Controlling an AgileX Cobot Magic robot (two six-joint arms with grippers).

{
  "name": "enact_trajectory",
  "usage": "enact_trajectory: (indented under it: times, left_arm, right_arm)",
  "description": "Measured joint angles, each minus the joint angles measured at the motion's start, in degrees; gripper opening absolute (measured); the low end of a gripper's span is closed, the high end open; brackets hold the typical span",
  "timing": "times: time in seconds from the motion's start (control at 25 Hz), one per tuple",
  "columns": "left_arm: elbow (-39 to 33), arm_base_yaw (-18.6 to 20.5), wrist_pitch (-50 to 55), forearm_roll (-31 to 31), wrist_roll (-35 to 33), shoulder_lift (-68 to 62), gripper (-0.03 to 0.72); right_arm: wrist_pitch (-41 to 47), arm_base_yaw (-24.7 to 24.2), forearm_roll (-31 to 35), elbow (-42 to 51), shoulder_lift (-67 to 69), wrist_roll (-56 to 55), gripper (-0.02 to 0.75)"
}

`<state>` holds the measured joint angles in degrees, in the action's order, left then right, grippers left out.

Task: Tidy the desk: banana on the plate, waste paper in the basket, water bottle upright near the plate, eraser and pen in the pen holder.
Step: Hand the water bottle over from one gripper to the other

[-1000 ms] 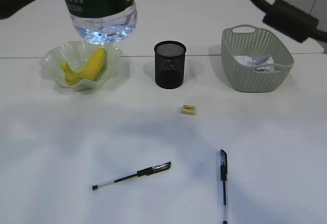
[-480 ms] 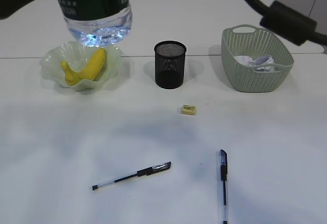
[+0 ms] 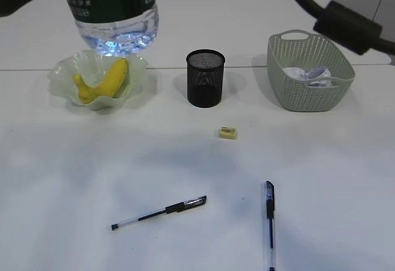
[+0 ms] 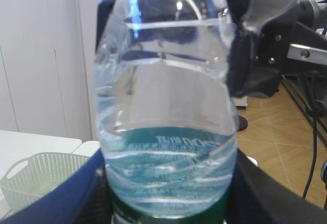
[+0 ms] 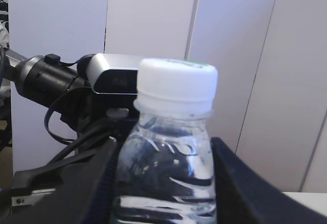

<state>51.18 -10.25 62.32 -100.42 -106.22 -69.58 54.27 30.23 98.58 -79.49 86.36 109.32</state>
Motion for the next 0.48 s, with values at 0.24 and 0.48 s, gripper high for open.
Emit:
enact_trajectory:
  times: [0.24, 0.48]
  left_arm:
    - [0.0, 0.0, 0.0, 0.1, 0.0, 0.0, 0.393]
    - [0.0, 0.0, -0.11, 0.2, 0.08, 0.0, 0.391]
  right_arm:
    - [0.0, 0.0, 0.0, 0.0, 0.0, 0.14, 0.356]
    - [-0.03, 0.0, 0.0, 0.0, 0.0, 0.14, 0.38]
